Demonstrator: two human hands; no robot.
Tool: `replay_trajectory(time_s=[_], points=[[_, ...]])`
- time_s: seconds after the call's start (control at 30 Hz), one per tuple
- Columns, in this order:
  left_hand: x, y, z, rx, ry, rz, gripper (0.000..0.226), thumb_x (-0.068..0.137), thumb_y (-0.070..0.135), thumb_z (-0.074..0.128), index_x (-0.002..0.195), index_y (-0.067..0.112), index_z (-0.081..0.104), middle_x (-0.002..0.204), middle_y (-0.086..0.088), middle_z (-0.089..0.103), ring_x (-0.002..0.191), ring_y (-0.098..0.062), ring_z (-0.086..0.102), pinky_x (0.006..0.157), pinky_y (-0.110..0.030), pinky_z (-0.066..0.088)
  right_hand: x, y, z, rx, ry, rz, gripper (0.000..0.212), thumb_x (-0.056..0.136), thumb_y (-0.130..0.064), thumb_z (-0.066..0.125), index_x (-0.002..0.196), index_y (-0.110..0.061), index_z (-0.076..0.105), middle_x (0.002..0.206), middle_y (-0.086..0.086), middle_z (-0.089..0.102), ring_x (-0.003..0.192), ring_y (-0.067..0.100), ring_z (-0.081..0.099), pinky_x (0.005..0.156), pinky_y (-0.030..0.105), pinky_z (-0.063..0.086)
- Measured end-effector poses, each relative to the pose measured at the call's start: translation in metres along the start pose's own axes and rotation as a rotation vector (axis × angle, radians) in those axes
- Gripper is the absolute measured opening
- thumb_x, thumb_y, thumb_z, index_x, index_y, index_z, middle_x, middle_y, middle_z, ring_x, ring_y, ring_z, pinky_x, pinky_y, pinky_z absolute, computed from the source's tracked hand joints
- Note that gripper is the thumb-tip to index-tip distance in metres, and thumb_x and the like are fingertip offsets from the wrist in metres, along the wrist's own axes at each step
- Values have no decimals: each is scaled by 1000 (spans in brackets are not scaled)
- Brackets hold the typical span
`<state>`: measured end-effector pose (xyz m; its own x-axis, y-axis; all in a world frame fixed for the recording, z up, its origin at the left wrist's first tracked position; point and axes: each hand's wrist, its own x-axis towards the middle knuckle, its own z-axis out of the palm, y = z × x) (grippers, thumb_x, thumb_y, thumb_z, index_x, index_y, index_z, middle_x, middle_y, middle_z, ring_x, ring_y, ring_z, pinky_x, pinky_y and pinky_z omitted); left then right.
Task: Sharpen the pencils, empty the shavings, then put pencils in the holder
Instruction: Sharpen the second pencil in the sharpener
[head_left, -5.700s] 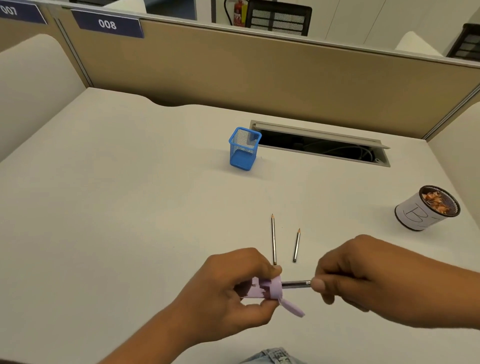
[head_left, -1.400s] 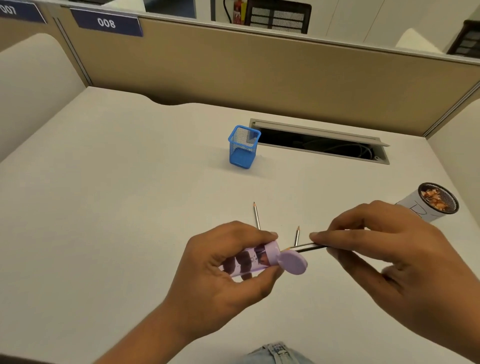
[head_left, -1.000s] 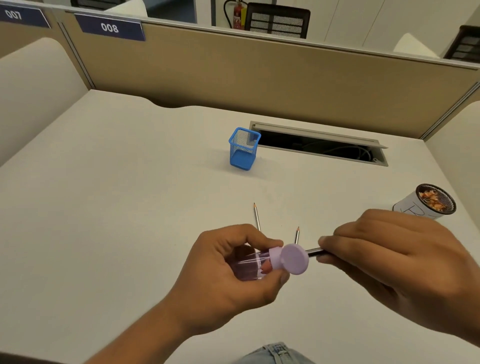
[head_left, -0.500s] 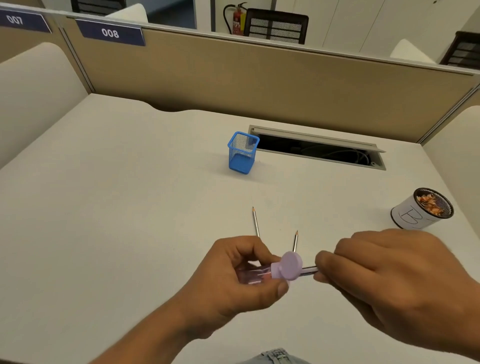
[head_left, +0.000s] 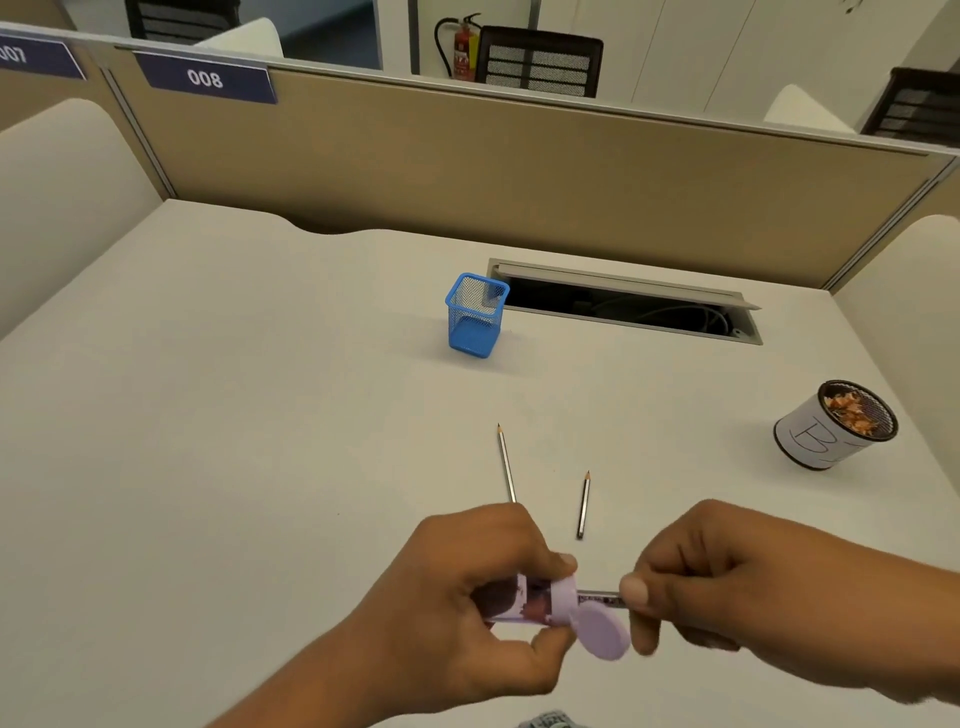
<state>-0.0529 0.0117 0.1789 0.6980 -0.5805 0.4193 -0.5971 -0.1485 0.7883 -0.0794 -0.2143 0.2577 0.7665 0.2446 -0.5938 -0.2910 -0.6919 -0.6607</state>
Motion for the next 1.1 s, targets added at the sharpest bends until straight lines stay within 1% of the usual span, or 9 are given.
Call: replay_trajectory(time_s=[0.2, 0.3, 0.43, 0.53, 0.7, 0.77, 0.87, 0.97, 1.1], points=[[8, 6, -4, -384, -70, -468, 12, 75, 20, 80, 81, 28, 74, 71, 11, 67, 52, -4, 56, 53, -17, 46, -6, 10, -9, -524, 373, -469, 13, 82, -48, 68, 81, -38, 61, 73, -19, 64, 60, 3, 58, 50, 9, 41], [12, 8, -8, -602, -91, -642, 13, 73, 22, 82, 70, 22, 69, 75, -4, 67, 44, -9, 44, 43, -15, 35, -6, 18, -8, -954, 548, -782, 22, 93, -33, 65, 79, -17, 70, 72, -3, 65, 55, 22, 55, 44, 34, 47], [13, 10, -10, -994, -123, -781, 20, 68, 22, 82, 68, 19, 61, 75, -12, 70, 38, -9, 31, 39, -12, 24, -4, 10, -8, -1093, 829, -966, 22, 87, -24, 74, 71, -9, 74, 66, 8, 66, 48, 28, 48, 43, 35, 42], [9, 12, -4, -808, -44, -665, 18, 67, 22, 82, 67, 25, 64, 72, -5, 68, 48, -17, 43, 44, -15, 32, -3, 9, -6, -1029, 695, -924, 27, 92, -30, 65, 68, -18, 65, 57, 1, 57, 44, 26, 42, 39, 31, 36], [5, 3, 0, -33, 58, -69, 23, 65, 6, 86, 74, 15, 67, 72, 17, 64, 64, 4, 62, 56, -13, 48, 5, 6, 0, -55, 279, -198, 35, 85, -48, 67, 60, -30, 51, 45, -13, 41, 44, 7, 31, 44, 17, 27], [4, 3, -1, -35, 42, -94, 22, 65, 8, 86, 74, 16, 67, 72, 17, 64, 63, 2, 61, 56, -14, 48, 7, 10, 0, -55, 220, -126, 33, 82, -50, 70, 63, -28, 53, 46, -12, 44, 44, 7, 33, 45, 16, 28], [3, 5, -1, -374, 46, -386, 20, 68, 16, 83, 70, 27, 66, 72, 11, 72, 54, -5, 58, 55, -17, 48, 1, 8, -1, -368, 354, -347, 34, 76, -68, 64, 75, -34, 57, 63, -17, 63, 54, 3, 51, 48, 13, 39], [4, 6, -1, -754, 15, -622, 16, 65, 24, 83, 67, 23, 68, 71, -9, 66, 43, -8, 45, 44, -14, 38, -2, 5, -10, -863, 511, -751, 22, 91, -46, 61, 84, -26, 61, 68, -13, 60, 55, 7, 52, 46, 20, 42], [2, 15, 2, -765, 47, -554, 17, 68, 16, 83, 69, 23, 68, 70, -6, 66, 43, -5, 46, 42, -12, 37, 3, 5, -11, -1113, 624, -1002, 25, 96, -29, 61, 77, -14, 54, 58, 4, 55, 43, 28, 41, 36, 34, 36]])
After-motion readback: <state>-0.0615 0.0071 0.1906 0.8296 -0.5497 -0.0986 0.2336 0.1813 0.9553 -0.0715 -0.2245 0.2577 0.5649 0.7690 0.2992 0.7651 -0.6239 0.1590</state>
